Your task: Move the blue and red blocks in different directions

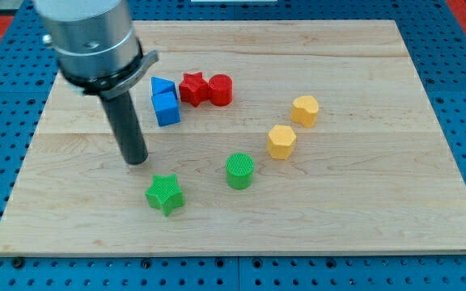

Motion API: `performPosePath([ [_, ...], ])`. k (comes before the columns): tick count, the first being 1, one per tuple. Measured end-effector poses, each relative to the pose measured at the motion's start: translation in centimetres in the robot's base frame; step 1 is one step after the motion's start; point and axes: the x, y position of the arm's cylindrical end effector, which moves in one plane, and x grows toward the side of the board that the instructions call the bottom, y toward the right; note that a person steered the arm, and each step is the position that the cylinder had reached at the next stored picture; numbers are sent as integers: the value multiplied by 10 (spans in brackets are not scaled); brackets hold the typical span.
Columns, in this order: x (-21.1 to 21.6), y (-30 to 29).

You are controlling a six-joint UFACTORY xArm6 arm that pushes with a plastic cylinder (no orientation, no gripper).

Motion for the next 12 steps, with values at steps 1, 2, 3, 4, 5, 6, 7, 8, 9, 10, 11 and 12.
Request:
performPosePath([
  [1, 22, 17],
  [2, 51, 47],
  [3, 22, 53],
  [4, -48, 115],
  [5, -107, 123],
  [6, -97, 47],
  [7, -121, 37],
  [8, -134, 29],
  [9, -103, 35],
  [10, -74, 28],
  [11, -72, 17],
  [12, -52, -14],
])
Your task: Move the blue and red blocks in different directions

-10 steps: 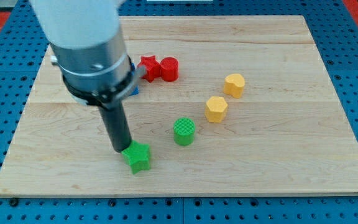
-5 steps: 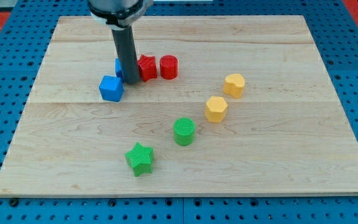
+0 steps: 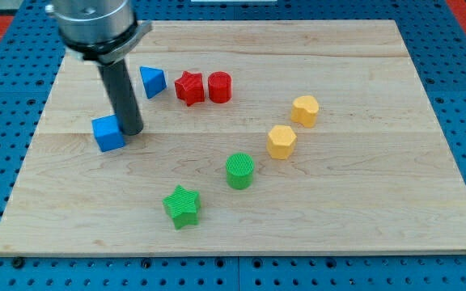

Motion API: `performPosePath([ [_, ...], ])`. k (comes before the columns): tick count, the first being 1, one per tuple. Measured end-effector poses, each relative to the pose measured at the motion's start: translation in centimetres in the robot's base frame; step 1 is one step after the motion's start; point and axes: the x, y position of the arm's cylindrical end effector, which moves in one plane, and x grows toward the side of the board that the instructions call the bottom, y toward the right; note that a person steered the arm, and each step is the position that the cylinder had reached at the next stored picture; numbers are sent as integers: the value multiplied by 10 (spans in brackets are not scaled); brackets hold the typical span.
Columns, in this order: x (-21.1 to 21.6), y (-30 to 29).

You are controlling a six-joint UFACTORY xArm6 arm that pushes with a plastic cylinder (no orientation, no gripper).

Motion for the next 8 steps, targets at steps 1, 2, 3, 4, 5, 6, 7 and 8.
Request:
performPosePath([
  [1, -22, 9],
  [2, -18, -47],
  [3, 27, -35],
  [4, 51, -22],
  [5, 20, -12],
  [6, -21, 51],
  [7, -73, 138],
  [8, -84, 96],
])
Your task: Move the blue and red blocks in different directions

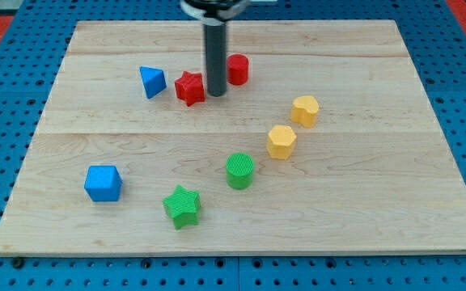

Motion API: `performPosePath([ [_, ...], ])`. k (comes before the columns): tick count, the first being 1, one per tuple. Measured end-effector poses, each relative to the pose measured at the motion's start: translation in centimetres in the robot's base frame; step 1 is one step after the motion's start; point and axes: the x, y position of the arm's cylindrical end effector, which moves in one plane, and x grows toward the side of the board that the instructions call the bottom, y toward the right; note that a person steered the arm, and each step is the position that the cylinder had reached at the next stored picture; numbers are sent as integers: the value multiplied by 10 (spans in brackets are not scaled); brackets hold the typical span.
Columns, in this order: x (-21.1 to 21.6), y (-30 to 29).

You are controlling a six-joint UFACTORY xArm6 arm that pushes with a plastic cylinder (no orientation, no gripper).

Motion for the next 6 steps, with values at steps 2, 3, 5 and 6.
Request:
performPosePath([
  [2, -14, -52],
  [3, -17, -81],
  [5, 51, -80],
  [6, 5, -84],
])
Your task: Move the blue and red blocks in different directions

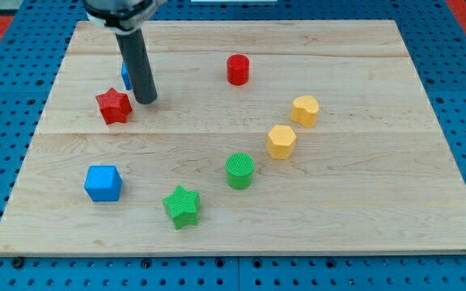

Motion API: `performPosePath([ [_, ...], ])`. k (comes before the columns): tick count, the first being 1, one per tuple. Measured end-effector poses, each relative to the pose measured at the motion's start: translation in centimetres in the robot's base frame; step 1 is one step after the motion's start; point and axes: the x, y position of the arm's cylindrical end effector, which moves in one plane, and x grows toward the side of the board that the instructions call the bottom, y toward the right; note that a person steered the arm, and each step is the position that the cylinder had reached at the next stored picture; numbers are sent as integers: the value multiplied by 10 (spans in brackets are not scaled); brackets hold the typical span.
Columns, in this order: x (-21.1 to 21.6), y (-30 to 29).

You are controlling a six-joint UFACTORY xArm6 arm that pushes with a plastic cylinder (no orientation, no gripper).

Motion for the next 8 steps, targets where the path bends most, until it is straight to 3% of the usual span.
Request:
performPosePath([
  [1, -3, -40],
  [3, 78, -54],
  [4, 55, -59],
  [5, 109, -94],
  [8, 171, -37],
])
